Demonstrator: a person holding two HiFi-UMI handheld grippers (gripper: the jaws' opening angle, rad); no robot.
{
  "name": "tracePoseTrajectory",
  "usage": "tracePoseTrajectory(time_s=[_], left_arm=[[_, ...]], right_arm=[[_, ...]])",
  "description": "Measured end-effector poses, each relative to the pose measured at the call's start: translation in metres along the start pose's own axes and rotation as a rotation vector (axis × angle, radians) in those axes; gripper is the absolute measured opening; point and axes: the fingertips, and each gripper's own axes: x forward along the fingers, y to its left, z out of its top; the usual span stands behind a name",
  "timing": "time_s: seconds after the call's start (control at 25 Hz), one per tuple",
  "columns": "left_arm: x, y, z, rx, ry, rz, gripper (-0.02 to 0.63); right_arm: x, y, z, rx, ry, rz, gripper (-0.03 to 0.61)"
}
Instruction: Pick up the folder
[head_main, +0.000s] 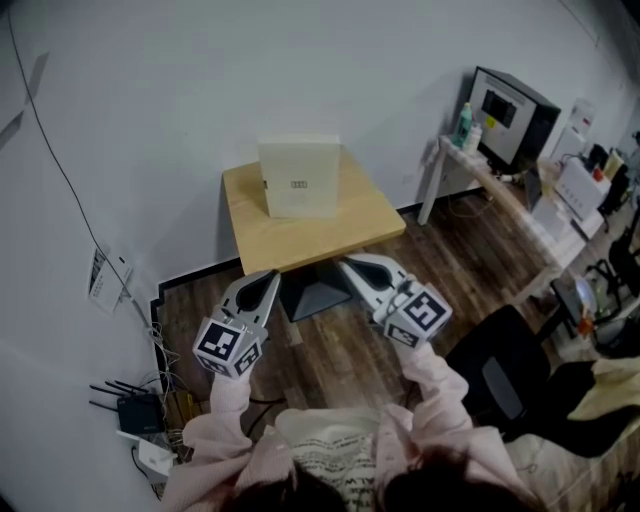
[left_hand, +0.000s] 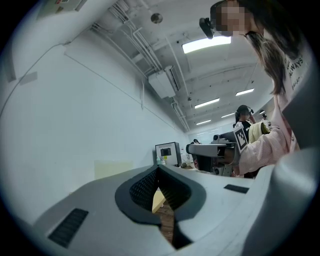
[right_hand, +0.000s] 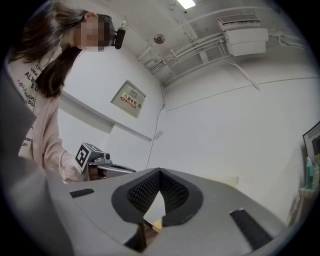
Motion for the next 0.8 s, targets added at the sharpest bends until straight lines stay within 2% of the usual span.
tracePoseTrajectory(time_s=[0.36,0.56,0.8], left_arm=[[0.024,0.0,-0.014,-0.011,0.002,0.042,0.0],[0.03,0.001,-0.025,-0.033,0.018,0.068,0.0],[0.041,0.023,-0.032,-0.03,0.041,0.08,0.0]], right_arm=[[-0.006,-0.027,-0.015,-0.021,0.015,0.029,0.005],[-0.002,-0.042,-0.023,0.007,0.025,0.029,0.005],[0.02,-0.052,-0.035,0.037,0.015,0.049,0.005]])
